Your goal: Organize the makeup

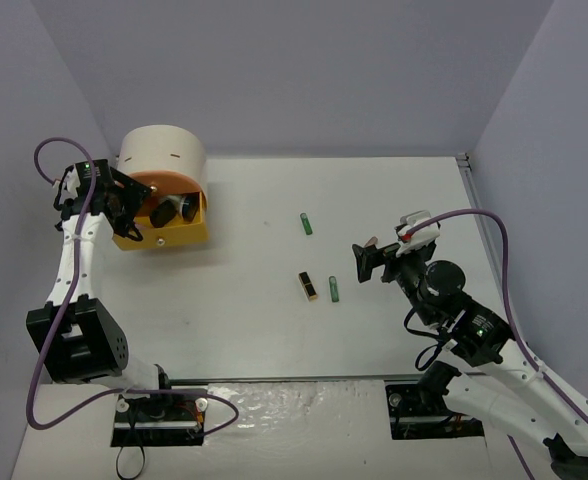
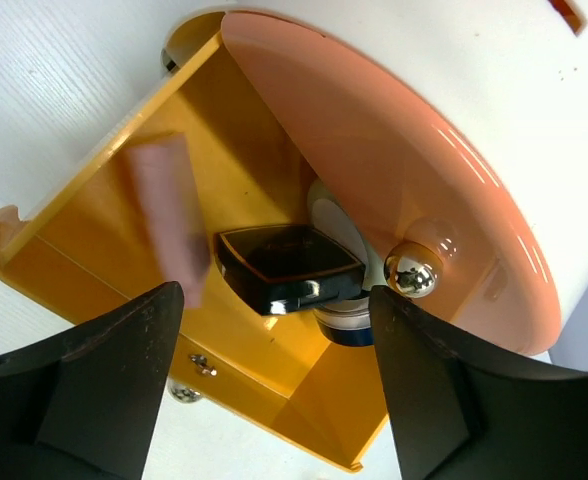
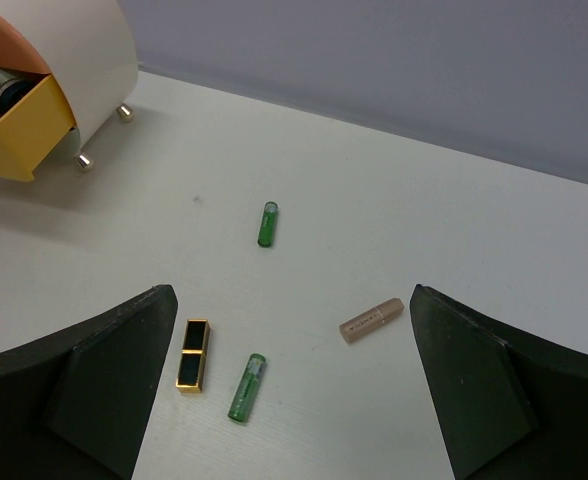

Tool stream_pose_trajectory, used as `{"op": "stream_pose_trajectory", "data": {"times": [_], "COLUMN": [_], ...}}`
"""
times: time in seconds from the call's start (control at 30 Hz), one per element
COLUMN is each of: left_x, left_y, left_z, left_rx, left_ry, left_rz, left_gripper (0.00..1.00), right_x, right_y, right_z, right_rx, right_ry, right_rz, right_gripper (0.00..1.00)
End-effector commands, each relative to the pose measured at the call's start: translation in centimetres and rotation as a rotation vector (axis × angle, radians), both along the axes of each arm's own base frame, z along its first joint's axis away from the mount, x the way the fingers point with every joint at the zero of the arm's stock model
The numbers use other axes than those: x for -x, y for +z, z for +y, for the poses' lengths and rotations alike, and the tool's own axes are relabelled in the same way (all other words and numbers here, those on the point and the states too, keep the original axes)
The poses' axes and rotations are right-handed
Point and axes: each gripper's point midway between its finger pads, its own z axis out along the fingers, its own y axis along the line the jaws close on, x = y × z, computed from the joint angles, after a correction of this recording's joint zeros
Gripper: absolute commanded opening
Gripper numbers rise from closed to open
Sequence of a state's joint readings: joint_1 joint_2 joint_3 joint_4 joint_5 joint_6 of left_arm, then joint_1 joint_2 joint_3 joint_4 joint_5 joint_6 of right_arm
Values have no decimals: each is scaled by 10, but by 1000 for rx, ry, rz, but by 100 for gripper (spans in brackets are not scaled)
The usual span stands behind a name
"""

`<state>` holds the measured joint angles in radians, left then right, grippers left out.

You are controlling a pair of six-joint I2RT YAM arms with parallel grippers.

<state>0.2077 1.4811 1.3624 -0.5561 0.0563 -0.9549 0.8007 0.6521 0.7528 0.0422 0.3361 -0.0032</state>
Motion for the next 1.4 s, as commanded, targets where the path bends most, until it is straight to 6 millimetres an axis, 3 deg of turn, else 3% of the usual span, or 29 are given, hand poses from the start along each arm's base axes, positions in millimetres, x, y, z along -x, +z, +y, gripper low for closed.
{"op": "stream_pose_trajectory", "data": {"times": [0.0,0.2,0.4,0.63,0.7,0.77,0.9,1.03,1.37], "left_x": [-12,-9,18,61,66,72,73,68,35], "left_y": [40,57,71,59,48,25,-1,-20,-18], "left_z": [0,-1,-4,-10,-18,-25,-34,-37,-33], "left_rx": [-15,-47,-173,-321,-341,-356,-415,-439,-509], "left_ry": [-5,-40,-158,-303,-363,-412,-482,-498,-504], "left_rz": [-134,-169,-161,-122,-118,-86,-91,-118,-199], "left_gripper": [78,79,71,66,65,65,64,55,37], "right_x": [-2,-2,-2,-4,-5,-5,-4,-4,-4], "right_y": [20,20,21,16,16,15,16,17,16], "right_z": [0,1,0,3,3,3,2,2,2], "right_rx": [-57,-55,-55,-42,-41,-39,-40,-44,-43], "right_ry": [-17,-18,-21,-17,-19,-20,-21,-19,-18], "right_rz": [-63,-62,-64,-52,-51,-50,-52,-55,-55], "right_gripper": [100,100,100,100,100,100,100,100,100]}}
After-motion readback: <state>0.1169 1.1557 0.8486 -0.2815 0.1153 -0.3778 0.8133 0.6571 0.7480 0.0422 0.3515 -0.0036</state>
